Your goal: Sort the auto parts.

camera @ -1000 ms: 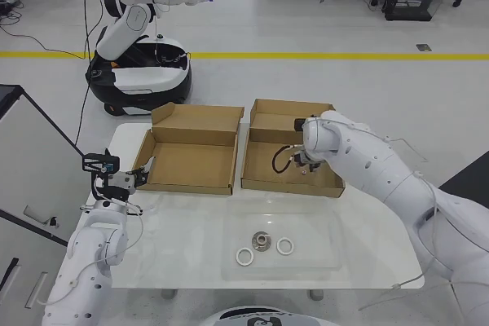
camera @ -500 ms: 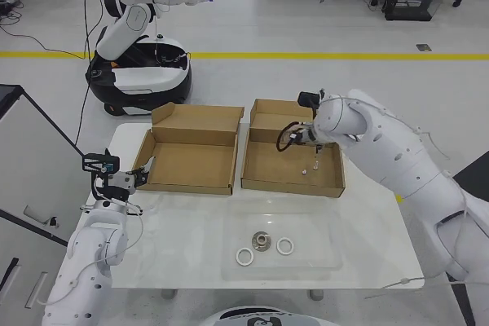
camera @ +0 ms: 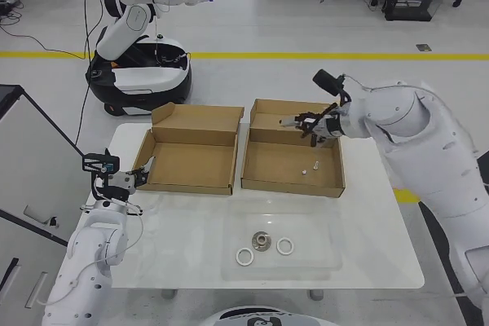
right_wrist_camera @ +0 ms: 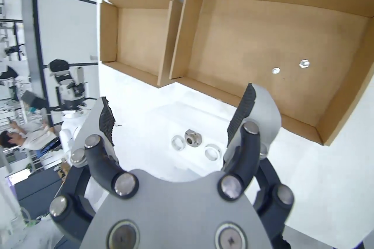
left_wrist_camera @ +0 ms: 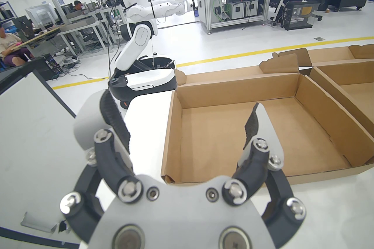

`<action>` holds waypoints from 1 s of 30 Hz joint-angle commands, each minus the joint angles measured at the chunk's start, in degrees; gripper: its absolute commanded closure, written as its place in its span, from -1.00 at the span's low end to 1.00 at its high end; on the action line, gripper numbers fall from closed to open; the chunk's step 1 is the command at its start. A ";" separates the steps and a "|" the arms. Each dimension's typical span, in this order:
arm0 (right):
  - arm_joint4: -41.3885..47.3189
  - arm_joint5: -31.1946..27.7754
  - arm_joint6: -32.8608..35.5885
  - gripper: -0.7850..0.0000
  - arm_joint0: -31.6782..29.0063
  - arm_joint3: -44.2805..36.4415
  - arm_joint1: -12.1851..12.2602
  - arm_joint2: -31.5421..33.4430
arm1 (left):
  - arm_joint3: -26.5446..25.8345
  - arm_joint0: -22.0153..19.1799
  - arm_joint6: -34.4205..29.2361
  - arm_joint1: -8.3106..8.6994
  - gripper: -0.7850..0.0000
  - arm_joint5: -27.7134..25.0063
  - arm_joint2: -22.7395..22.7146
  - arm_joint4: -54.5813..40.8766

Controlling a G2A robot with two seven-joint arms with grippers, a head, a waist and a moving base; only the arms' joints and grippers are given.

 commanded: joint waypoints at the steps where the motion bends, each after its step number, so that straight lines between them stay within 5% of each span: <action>1: 3.22 0.01 0.00 -1.00 -1.59 -1.08 0.61 3.11 | 0.00 0.00 0.00 0.00 -1.00 0.00 0.00 0.00; 8: 13.79 -1.80 1.50 -1.00 -7.69 -4.08 2.44 12.56 | 0.00 0.00 0.00 0.00 -1.00 0.00 0.00 0.00; 30: 36.98 -20.09 15.74 -1.00 -27.42 -5.61 6.06 37.37 | 0.00 0.00 0.00 0.00 -1.00 0.00 0.00 0.00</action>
